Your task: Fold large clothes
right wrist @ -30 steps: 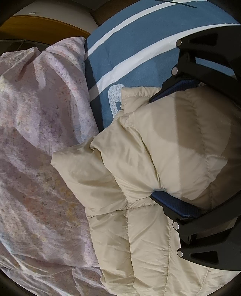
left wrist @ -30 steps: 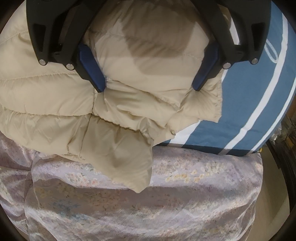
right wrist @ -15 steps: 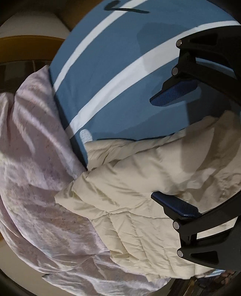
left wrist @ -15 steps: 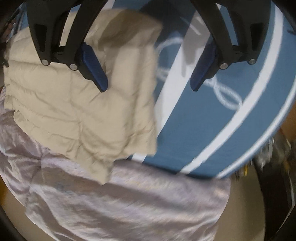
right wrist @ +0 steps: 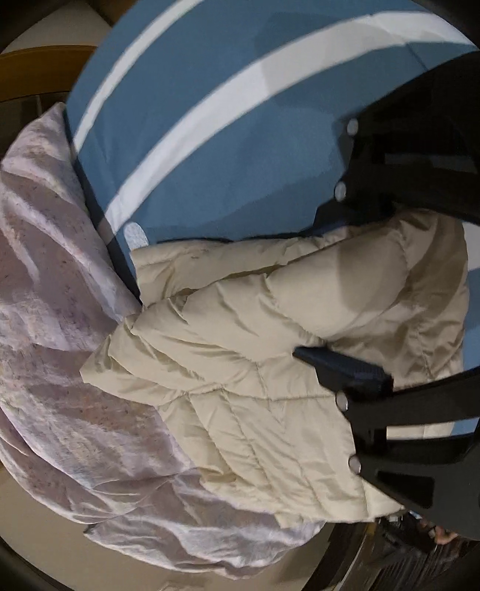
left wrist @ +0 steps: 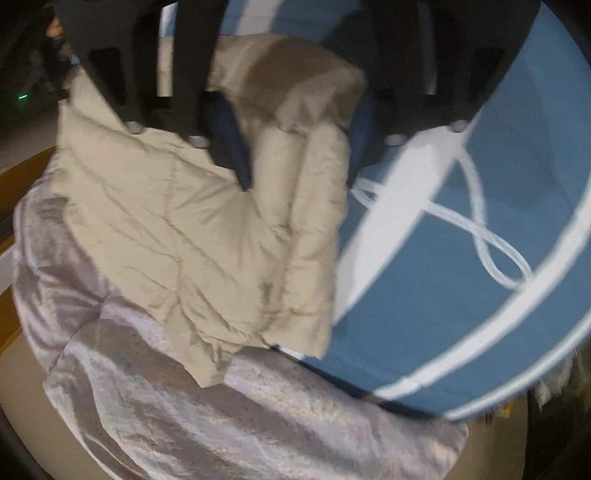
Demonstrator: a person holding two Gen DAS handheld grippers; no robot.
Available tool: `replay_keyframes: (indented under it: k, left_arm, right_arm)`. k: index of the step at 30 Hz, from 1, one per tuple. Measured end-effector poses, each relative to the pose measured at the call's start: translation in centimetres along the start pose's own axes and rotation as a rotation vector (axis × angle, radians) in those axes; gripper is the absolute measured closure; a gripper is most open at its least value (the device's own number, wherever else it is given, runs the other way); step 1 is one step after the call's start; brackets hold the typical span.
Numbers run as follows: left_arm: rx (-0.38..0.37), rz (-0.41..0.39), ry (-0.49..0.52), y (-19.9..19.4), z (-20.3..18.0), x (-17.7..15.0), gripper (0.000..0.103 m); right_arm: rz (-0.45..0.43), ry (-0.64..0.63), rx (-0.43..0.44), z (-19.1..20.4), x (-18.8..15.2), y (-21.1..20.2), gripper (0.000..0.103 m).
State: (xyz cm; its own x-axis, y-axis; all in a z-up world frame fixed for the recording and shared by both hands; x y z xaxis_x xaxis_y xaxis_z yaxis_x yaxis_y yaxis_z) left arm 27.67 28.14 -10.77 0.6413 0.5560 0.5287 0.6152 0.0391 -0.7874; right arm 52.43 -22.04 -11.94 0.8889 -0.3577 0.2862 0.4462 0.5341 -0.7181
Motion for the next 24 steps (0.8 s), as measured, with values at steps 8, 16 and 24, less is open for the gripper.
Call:
replay_keyframes:
  k: [8,16,24]
  left_arm:
    - [-0.038,-0.034,-0.013,-1.6,-0.6,0.5,0.09]
    - [-0.028,-0.071,0.011,-6.5,2.3,-0.6,0.092]
    - [0.018,-0.071,-0.001,-11.0,7.1,-4.8,0.092]
  right_arm:
    - [0.052,0.095,0.144,-0.2,0.0,-1.2,0.085]
    - [0.107,0.046,0.256,1.5,-3.6,-4.1,0.088]
    - [0.169,-0.004,0.278,2.3,-9.0,-4.2,0.088]
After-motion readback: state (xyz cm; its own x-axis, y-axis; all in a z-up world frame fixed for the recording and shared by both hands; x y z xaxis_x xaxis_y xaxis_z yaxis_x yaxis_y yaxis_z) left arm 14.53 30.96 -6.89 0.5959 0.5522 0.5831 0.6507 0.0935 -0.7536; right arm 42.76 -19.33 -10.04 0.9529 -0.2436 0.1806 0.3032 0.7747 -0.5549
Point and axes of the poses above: each gripper's, at about its wrist camera, not at the fingertips, and y roughly the way its jaws point, z to its left, x to its top, the point moved 1 cm from there along y, roughly the way its jaws point, and after that the axes turned 15 degrees about y, right-handed, at the moved point
